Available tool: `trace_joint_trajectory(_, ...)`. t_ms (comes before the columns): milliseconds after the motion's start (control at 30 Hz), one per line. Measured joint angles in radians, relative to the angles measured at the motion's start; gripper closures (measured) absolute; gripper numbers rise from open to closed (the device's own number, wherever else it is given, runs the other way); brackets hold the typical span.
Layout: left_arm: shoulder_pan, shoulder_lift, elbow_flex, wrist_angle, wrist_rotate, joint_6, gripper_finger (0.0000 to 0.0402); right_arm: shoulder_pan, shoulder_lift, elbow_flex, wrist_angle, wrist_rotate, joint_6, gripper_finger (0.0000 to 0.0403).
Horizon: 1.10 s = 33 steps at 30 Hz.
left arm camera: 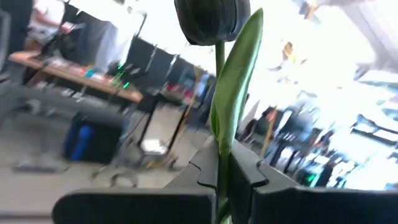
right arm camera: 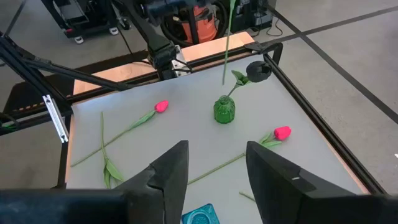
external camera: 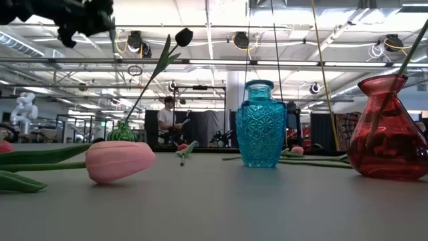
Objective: Sort flowers into vase by color
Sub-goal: Put the left black tulip into the green vase
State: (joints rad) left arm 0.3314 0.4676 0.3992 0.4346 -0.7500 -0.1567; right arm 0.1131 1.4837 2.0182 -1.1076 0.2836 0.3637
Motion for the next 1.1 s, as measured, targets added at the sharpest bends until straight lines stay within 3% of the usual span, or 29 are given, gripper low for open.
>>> trace_joint_trajectory(367, 0.008, 0.085, 0.000, 0.026, 0.123, 0.032, 0.0390, 0.000, 0.015, 0.000, -0.002, 0.002, 0.000, 0.0250)
trace_joint_trajectory(700, 0.009, 0.197, 0.000, 0.026, 0.157, 0.006, 0.0390, 0.000, 0.015, 0.000, -0.004, 0.002, -0.009, 0.0250)
trace_joint_trajectory(1100, 0.009, 0.232, 0.000, 0.027, 0.157, 0.043, 0.0390, 0.000, 0.015, 0.000, -0.005, 0.002, -0.010, 0.0250)
